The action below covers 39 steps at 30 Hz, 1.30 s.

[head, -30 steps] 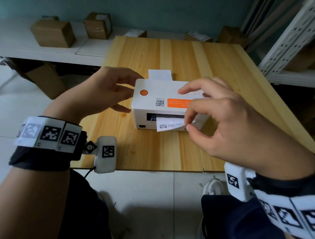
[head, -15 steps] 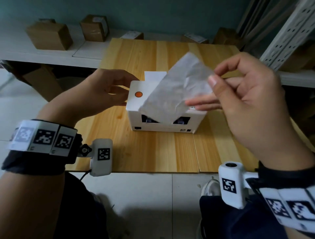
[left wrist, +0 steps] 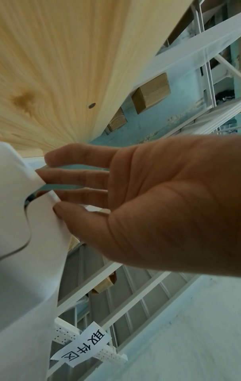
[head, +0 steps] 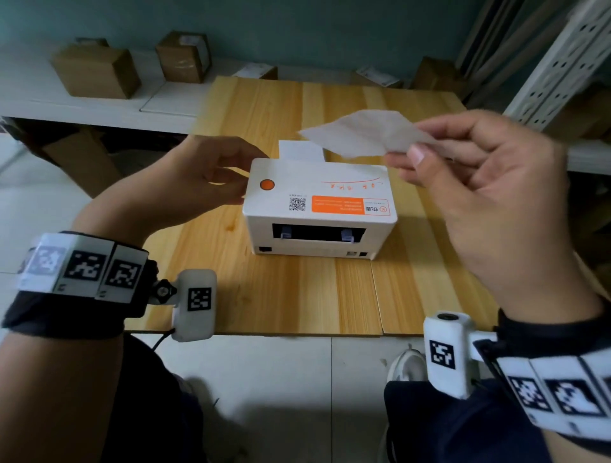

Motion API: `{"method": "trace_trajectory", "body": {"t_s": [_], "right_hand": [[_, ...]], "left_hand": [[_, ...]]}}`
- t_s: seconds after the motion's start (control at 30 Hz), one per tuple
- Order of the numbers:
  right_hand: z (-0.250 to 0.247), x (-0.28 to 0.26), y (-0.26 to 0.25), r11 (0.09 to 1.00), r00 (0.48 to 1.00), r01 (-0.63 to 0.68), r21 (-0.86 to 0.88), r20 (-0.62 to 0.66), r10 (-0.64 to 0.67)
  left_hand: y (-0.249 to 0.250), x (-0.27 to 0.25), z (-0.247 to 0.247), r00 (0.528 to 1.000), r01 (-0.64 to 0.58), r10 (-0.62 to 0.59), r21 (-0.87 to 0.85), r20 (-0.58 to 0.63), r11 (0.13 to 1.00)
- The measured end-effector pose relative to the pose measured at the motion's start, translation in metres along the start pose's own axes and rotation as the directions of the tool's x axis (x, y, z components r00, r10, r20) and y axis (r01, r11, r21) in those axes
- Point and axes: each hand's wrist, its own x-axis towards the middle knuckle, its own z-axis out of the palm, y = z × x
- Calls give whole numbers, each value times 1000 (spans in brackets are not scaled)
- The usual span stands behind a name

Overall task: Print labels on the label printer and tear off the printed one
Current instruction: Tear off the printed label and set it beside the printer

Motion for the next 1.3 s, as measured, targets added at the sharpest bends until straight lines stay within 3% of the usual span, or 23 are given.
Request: {"method": "trace_trajectory", "body": {"t_s": [0.2,0.33,0.43,0.5,0.63,0.93,1.07,1.2,1.3], "right_hand": [[-3,-1,9,982,998,59,-178,-20,-63],[-5,-2,19,928,990,-81,-364,79,117],[-13,1,30,833,958,-148,-533,132,255],[-20,6,38,761,920,-183,-622,165,356],[-31,10,46,663,779,-247,-707,262,569],[-32,11,49,644,668,-224,-731,366,648],[-34,12,45,665,749,-187,-723,332,573],[-33,25,38,779,848,-157,-607,321,422],[-31,45,33,813,899,-90,-575,303,315]], "left_hand": [[-1,0,-1,1000,-3,3,15,-2,1000],[-1,-1,-1,1000,30,-30,-4,-5,1000],[0,-2,-1,999,35,-35,-22,-2,999],[1,-2,-1,999,36,-36,-23,-5,999],[2,-2,-1,998,55,-55,-33,-3,998],[4,-4,-1,998,67,-67,-36,0,997],[1,-3,-2,999,47,-48,23,10,999],[-1,-1,-3,997,74,-74,30,14,997],[-2,2,-3,995,99,-99,26,32,995]]}}
